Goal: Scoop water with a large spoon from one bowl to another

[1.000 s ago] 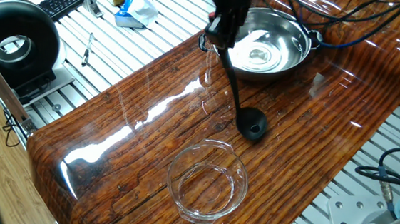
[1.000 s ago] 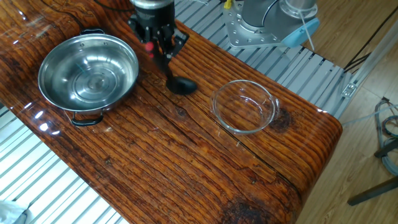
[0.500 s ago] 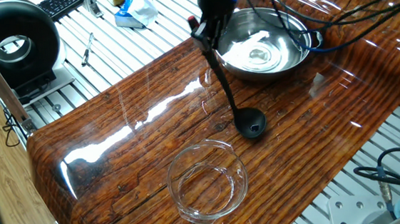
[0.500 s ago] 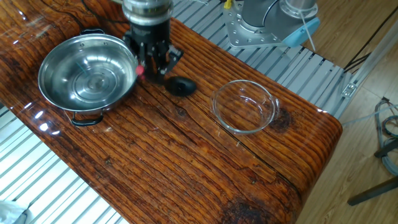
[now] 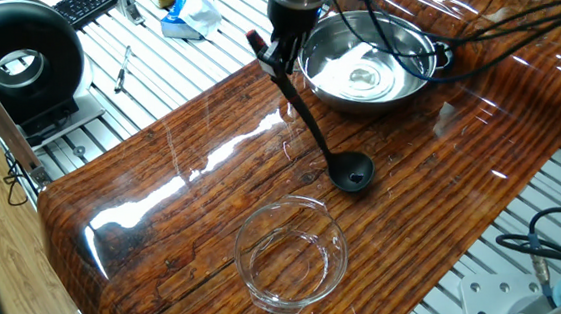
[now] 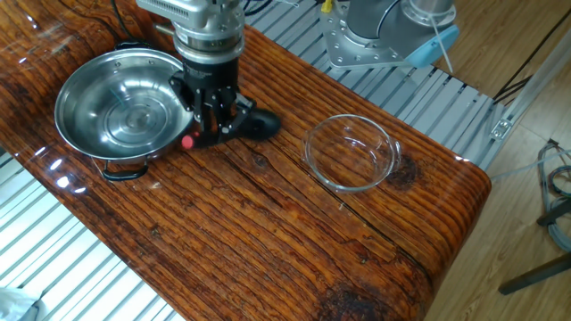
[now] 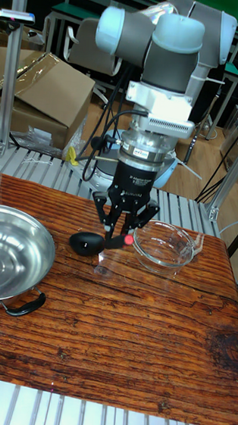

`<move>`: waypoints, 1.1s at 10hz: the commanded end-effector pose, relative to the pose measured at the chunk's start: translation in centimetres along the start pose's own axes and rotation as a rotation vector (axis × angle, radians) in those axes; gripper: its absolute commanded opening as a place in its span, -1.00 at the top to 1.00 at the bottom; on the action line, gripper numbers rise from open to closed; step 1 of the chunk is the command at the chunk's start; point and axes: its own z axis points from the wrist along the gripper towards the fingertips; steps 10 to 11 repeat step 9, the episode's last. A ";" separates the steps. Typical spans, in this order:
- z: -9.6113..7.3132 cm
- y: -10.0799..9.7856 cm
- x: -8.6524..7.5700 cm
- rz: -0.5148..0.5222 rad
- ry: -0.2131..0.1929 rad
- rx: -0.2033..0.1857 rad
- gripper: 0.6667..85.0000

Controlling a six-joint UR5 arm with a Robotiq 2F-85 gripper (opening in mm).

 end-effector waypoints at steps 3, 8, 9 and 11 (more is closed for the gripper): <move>0.7 0.0 -0.7 -0.009 -0.047 -0.006 0.99; 0.8 -0.2 -0.8 -0.016 -0.053 0.002 0.99; 0.8 -0.3 -0.8 -0.018 -0.053 0.003 0.99; 0.8 -0.3 -0.8 -0.018 -0.053 0.003 0.99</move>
